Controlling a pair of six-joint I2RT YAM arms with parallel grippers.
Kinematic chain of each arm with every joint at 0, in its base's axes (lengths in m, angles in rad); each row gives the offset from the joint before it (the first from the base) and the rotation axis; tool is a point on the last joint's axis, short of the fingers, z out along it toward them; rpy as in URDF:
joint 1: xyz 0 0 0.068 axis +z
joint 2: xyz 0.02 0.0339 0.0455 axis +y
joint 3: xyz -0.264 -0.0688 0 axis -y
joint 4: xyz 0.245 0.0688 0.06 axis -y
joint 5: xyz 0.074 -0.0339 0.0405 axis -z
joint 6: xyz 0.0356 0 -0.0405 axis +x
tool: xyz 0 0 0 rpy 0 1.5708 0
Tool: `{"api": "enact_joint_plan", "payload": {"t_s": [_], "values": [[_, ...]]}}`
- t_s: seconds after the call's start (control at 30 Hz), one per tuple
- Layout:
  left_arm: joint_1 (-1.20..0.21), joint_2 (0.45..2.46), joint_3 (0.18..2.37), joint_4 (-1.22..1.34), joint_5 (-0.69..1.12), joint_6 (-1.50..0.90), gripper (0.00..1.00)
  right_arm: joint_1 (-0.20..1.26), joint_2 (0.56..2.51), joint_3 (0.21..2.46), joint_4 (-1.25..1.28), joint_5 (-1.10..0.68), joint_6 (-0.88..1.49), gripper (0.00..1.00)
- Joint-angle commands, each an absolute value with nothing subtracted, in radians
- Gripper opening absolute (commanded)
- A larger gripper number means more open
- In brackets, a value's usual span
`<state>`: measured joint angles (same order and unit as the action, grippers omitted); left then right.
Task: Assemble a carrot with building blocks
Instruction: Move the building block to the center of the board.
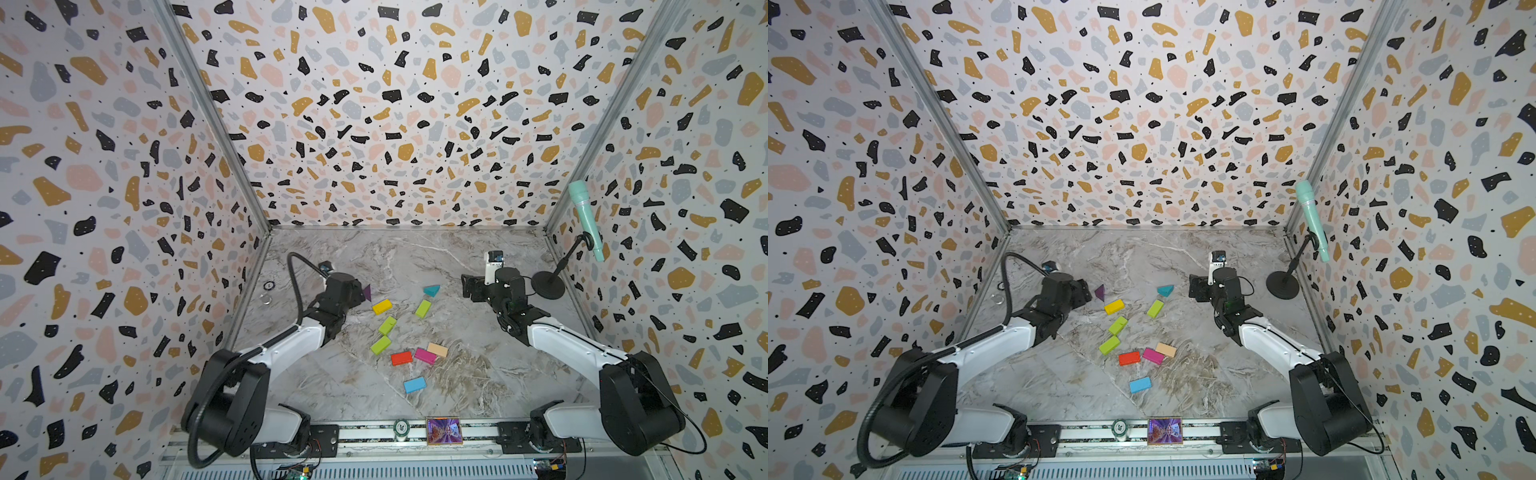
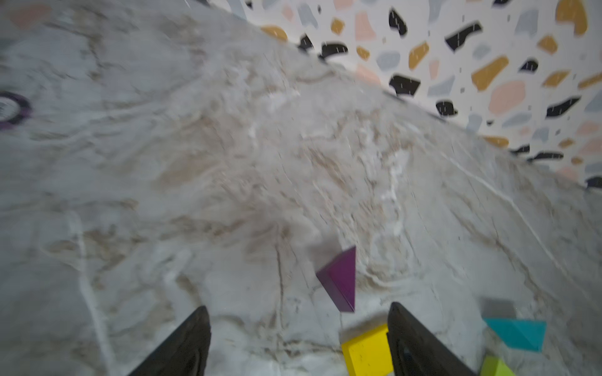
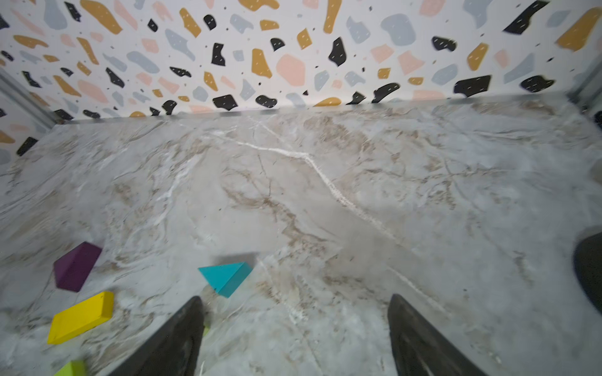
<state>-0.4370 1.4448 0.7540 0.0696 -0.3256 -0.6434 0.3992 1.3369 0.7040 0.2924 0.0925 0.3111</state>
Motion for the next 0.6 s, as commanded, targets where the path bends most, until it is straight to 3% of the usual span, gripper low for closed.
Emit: {"api": "enact_joint_plan", "payload": {"t_s": [0.0,0.2,0.57], "values": [[-0.511,1.559,0.893,-0.035,-0.344,-0.65,0.85,0.42,1.344,0.721,0.241,0.059,0.373,0.88],[-0.555,1.762,1.072,-0.175,-0.387,-0.657,0.86,0.42,1.324,0.674,0.254,0.047,0.408,0.88],[-0.593,1.865,1.137,-0.219,-0.353,-0.738,0.87,0.42,1.311,0.634,0.285,0.03,0.426,0.88]]}}
